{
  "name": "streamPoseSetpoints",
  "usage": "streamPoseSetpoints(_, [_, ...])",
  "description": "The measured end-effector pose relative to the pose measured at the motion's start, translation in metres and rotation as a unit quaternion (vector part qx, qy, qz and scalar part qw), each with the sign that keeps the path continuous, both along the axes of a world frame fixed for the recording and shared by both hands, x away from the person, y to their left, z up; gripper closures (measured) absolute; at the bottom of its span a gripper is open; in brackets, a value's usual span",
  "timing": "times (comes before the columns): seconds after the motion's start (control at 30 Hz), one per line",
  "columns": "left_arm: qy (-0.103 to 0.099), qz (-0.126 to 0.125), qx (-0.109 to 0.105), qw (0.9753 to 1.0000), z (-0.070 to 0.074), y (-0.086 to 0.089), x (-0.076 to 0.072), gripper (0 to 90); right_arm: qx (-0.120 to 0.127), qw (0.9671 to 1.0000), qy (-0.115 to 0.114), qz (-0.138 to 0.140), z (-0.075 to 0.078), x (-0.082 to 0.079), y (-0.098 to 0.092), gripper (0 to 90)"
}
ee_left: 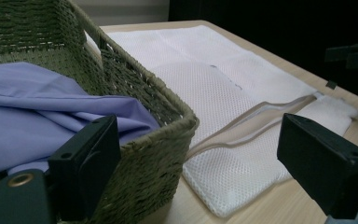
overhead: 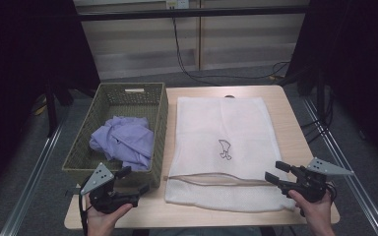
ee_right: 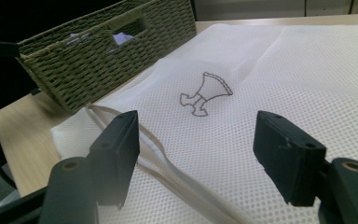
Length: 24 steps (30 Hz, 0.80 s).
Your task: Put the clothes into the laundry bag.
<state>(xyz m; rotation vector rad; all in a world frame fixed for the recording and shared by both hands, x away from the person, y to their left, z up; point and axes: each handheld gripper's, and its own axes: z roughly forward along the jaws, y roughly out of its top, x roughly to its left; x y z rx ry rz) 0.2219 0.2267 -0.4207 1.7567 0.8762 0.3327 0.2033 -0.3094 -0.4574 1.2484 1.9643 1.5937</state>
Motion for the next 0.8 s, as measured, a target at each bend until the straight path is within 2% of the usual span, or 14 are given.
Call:
streamPoseSetpoints(0.1, [-0.001, 0.005, -0.007, 1.0000, 0.001, 0.001, -0.001, 10.0, 0.004, 1.0000, 0.003, 0.002, 0.000, -0.001, 0.000, 34.8])
streamPoseSetpoints(0.17, [-0.001, 0.000, -0.008, 1.0000, 0.001, 0.000, -0.003, 9.0, 0.005, 0.9999, 0.011, 0.004, 0.000, -0.001, 0.001, 36.6])
streamPoseSetpoints(0.23, [-0.002, -0.006, -0.013, 0.9999, 0.001, 0.001, -0.006, 8.5, 0.003, 0.9997, 0.017, 0.019, 0.001, -0.001, 0.004, 38.7])
streamPoseSetpoints(0.27, [-0.003, -0.008, -0.022, 0.9997, 0.002, 0.002, -0.008, 7.9, 0.001, 0.9996, 0.017, 0.021, 0.001, 0.000, 0.006, 38.7])
streamPoseSetpoints(0.37, [-0.007, -0.006, -0.020, 0.9998, 0.003, 0.003, -0.010, 6.9, 0.000, 0.9993, 0.025, 0.028, 0.001, 0.000, 0.009, 39.5])
streamPoseSetpoints(0.43, [-0.009, -0.015, -0.020, 0.9997, 0.002, 0.005, -0.012, 6.2, 0.000, 0.9985, 0.040, 0.039, 0.001, 0.001, 0.013, 39.5])
streamPoseSetpoints(0.57, [-0.008, -0.024, -0.020, 0.9995, 0.002, 0.006, -0.015, 3.8, 0.003, 0.9975, 0.045, 0.054, 0.003, 0.006, 0.018, 39.5])
streamPoseSetpoints(0.7, [-0.010, -0.028, -0.020, 0.9993, 0.002, 0.008, -0.017, 3.6, -0.004, 0.9959, 0.049, 0.075, 0.003, 0.008, 0.026, 37.3])
streamPoseSetpoints(0.73, [-0.011, -0.027, -0.017, 0.9994, 0.002, 0.009, -0.018, 3.6, -0.007, 0.9942, 0.054, 0.093, 0.003, 0.010, 0.033, 36.5])
streamPoseSetpoints(0.8, [-0.012, -0.030, -0.017, 0.9993, 0.002, 0.008, -0.018, 3.7, -0.008, 0.9935, 0.056, 0.099, 0.003, 0.012, 0.036, 36.4])
